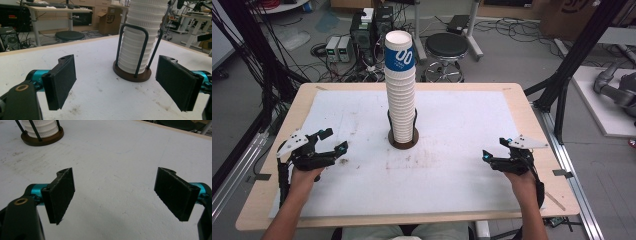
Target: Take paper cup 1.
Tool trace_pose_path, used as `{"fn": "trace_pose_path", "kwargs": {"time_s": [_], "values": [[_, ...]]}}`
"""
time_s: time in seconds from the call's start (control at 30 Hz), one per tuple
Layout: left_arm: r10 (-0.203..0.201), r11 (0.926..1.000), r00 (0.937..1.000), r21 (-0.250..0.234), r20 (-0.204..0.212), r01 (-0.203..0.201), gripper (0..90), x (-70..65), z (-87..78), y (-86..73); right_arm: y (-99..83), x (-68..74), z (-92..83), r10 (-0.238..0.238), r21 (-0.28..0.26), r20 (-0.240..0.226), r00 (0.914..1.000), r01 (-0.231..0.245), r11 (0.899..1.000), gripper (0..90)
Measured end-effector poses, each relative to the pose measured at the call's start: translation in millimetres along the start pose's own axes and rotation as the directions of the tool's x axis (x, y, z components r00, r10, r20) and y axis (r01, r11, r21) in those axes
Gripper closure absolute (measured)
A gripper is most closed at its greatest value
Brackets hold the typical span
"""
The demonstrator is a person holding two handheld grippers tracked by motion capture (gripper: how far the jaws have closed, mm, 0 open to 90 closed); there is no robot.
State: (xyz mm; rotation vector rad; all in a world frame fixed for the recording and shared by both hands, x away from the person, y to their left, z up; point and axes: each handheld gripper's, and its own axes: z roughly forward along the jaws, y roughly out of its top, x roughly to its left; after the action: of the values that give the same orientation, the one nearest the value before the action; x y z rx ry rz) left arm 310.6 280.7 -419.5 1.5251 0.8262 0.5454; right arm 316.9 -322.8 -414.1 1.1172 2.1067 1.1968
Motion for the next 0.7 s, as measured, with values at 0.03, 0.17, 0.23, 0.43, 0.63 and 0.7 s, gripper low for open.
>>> {"fn": "trace_pose_path", "kwargs": {"time_s": [0.03,0.17,0.23,0.43,0.63,0.7], "values": [[0.0,1.0,1.0,0.0,0.0,0.0,16.5,0.0,0.0,0.0,-0.1,0.2,-0.1,0.002,0.0,-0.002,1.0,-0.002,1.0,17.1],[-0.005,1.0,1.0,0.002,-0.003,0.005,16.4,0.1,1.0,-1.3,-0.8,-1.6,0.2,0.003,-0.002,-0.004,1.0,-0.003,1.0,17.0],[-0.007,1.0,1.0,0.001,-0.004,0.007,16.5,-0.1,0.9,-1.4,-1.3,-2.9,0.1,0.006,-0.004,-0.004,1.0,-0.006,1.0,17.1],[0.006,1.0,1.0,0.005,-0.003,-0.006,16.5,-0.9,-0.7,-1.5,-0.1,-0.4,-1.4,0.005,-0.009,-0.011,0.9999,-0.005,1.0,17.1],[0.011,0.9999,0.9999,0.004,-0.001,-0.011,16.5,-3.4,-3.6,-1.3,16.5,10.1,1.3,0.027,-0.042,-0.114,0.9931,-0.032,0.999,17.0],[0.007,1.0,0.9999,0.002,0.008,-0.007,16.4,-5.9,-4.1,-1.3,25.5,16.5,1.8,0.014,-0.065,-0.144,0.9895,-0.024,0.998,17.0]]}}
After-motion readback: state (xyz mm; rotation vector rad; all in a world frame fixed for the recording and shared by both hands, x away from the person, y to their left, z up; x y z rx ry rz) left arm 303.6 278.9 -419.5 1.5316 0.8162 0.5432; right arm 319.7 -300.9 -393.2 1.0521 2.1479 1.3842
